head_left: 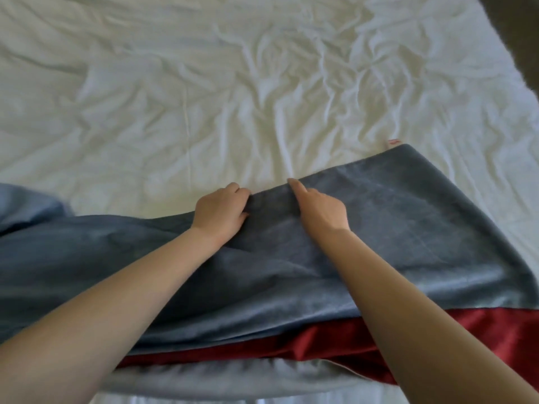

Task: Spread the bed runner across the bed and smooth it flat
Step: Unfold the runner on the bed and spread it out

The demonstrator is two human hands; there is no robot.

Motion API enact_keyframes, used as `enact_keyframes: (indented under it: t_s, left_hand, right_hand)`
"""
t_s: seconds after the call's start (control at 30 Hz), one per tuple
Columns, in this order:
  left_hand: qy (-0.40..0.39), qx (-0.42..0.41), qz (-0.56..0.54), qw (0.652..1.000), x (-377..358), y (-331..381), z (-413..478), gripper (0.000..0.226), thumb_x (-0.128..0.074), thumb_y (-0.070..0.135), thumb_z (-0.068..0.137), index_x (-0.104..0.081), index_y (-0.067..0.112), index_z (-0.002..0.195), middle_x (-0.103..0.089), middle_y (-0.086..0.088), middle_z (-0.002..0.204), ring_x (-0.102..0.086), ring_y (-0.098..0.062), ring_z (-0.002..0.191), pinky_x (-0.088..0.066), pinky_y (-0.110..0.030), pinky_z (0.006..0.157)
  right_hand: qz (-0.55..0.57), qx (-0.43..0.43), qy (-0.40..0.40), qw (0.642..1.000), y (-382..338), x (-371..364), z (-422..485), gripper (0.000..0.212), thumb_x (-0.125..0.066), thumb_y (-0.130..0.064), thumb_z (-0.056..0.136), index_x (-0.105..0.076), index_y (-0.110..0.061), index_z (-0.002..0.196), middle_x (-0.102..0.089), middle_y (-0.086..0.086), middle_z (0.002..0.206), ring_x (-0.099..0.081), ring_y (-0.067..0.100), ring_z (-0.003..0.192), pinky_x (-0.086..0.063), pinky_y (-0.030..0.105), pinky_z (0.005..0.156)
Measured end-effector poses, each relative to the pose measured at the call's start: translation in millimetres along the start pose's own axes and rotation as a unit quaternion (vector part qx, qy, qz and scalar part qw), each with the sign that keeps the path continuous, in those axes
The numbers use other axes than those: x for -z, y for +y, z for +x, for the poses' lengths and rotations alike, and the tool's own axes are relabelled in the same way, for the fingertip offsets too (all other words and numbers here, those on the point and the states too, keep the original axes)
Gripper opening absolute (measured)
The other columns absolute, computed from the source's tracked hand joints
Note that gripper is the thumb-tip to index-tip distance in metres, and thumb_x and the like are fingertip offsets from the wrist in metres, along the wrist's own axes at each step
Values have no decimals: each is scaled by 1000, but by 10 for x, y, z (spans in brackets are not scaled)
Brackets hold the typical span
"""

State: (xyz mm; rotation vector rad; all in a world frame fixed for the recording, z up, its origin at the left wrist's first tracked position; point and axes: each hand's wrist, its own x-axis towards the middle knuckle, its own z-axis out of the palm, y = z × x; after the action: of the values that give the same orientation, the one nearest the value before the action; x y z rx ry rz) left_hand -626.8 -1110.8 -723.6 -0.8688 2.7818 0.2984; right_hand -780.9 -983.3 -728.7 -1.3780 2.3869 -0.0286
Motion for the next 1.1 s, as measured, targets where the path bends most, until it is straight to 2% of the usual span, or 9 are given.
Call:
enact_keyframes:
  t_s: [0.17,0.3,0.53,0.63,0.73,0.83,0.9,0.97,1.1]
  left_hand:
    - [-51,32,-76,995,61,-190,117,11,-63,22,87,-64,15,96,-63,-5,100,-61,-29,89,-46,-33,67]
    - [-19,21,-76,997,255,-225,412,11,-58,15,87,-64,12,95,-62,-9,101,-59,-31,90,-42,-33,68]
    - [69,-10,-46,997,560,-275,893,11,-54,6,87,-63,8,92,-60,-11,99,-58,-31,85,-38,-33,64]
    - [63,-14,-20,998,513,-289,932,11,-53,0,87,-61,5,91,-59,-12,99,-57,-30,82,-39,-34,62]
    - [59,2,-33,998,394,-265,801,16,-47,-6,85,-57,4,92,-56,-12,97,-51,-26,74,-36,-32,60]
    - [98,-4,-90,991,311,-122,514,15,-48,0,87,-55,8,98,-54,-8,98,-54,-24,71,-44,-34,56]
    - [119,-24,-125,985,251,14,244,18,-52,4,87,-55,10,104,-54,-7,102,-58,-26,75,-49,-38,57]
    - [109,-50,-147,982,164,176,-92,22,-54,6,85,-56,11,107,-55,-7,105,-60,-29,81,-52,-42,59]
    - [61,-103,-173,978,-44,582,-785,19,-51,19,86,-63,11,98,-61,-7,96,-59,-30,84,-50,-43,65]
  right_hand:
    - [-70,-8,-18,997,-170,89,279,24,-42,-4,89,-50,-15,109,-64,9,96,-61,32,84,-37,31,60]
    - [-82,-48,13,995,-131,286,476,25,-41,-3,88,-56,-15,105,-65,12,99,-62,34,88,-37,30,62]
    - [-30,-113,116,986,-85,531,746,20,-44,-1,88,-55,-11,101,-61,14,83,-47,29,64,-33,32,57]
    - [-2,-114,86,990,-125,509,736,24,-41,0,89,-52,-12,107,-61,14,85,-48,28,67,-39,35,57]
    - [57,-86,27,994,-168,439,584,41,-40,-1,92,-40,-17,130,-62,14,92,-58,31,74,-54,43,64]
    - [55,-64,33,996,-118,361,266,54,-42,-6,91,-29,-22,141,-63,9,84,-59,30,66,-51,38,54]
    - [32,-33,46,998,-49,329,-28,54,-45,-9,90,-31,-23,140,-63,8,91,-58,30,67,-46,35,51]
    - [13,10,34,999,26,289,-343,47,-48,-13,89,-42,-24,134,-63,6,106,-62,32,84,-50,38,60]
    - [-68,49,-69,994,178,119,-940,30,-47,-26,90,-58,-30,117,-61,-2,111,-60,23,102,-52,36,75]
